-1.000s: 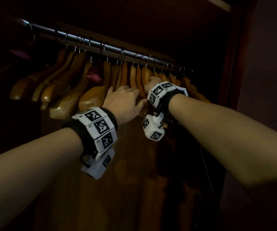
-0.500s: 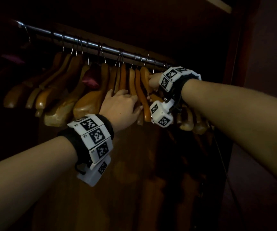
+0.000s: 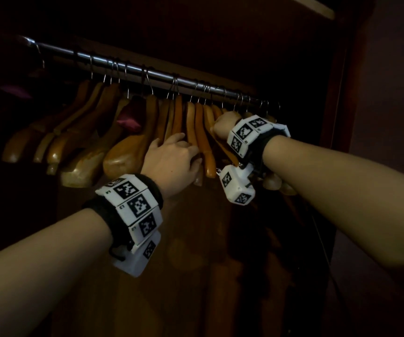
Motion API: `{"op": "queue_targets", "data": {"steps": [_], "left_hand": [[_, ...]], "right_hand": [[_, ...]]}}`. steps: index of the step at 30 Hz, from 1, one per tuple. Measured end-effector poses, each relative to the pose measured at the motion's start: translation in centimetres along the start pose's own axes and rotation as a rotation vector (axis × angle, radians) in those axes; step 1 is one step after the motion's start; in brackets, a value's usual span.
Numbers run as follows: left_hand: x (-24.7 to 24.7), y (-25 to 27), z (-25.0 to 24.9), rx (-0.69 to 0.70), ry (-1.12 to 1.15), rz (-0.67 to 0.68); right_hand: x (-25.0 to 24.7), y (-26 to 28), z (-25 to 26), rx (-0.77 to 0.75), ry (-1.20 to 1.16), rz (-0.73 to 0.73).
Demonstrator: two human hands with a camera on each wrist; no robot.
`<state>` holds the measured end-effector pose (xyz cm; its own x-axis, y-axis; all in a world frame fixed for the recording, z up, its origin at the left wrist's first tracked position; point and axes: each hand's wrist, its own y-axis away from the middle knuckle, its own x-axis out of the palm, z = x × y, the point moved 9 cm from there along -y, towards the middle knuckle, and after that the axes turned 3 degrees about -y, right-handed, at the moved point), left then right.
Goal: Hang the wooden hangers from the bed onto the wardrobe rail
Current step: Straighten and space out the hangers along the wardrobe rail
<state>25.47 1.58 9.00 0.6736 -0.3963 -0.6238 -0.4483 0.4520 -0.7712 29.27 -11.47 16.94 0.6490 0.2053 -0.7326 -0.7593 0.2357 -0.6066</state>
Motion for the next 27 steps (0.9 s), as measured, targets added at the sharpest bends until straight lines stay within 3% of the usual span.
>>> {"op": "queue_targets", "data": {"steps": [3, 6, 8, 12, 19, 27], "left_hand": [[0.1, 0.1, 0.1, -0.002, -0.005, -0.02], [0.1, 0.5, -0.1, -0.018, 0.031, -0.056], [0.1, 0.5, -0.1, -0.036, 0.055, -0.064], [0.3, 0.2, -0.3, -0.056, 0.053, -0.05], [0.0, 0.8, 0.2, -0.065, 0.071, -0.118], [0.0, 1.3, 0.9, -0.058, 0.062, -0.174]], "right_hand": [[-2.9, 2.0, -1.0, 0.083, -0.236, -0.184], [-5.8, 4.6, -2.6, 0.021, -0.31, -0.42], [-5.4, 5.7, -3.6, 0.027, -0.231, -0.382], [-2.3, 5.9, -4.4, 0.053, -0.192, -0.104], [-0.6, 6.6, -2.8, -0.02, 0.189, -0.126], [-3.0, 5.9, -3.1, -0.077, 0.13, -0.211]]}}
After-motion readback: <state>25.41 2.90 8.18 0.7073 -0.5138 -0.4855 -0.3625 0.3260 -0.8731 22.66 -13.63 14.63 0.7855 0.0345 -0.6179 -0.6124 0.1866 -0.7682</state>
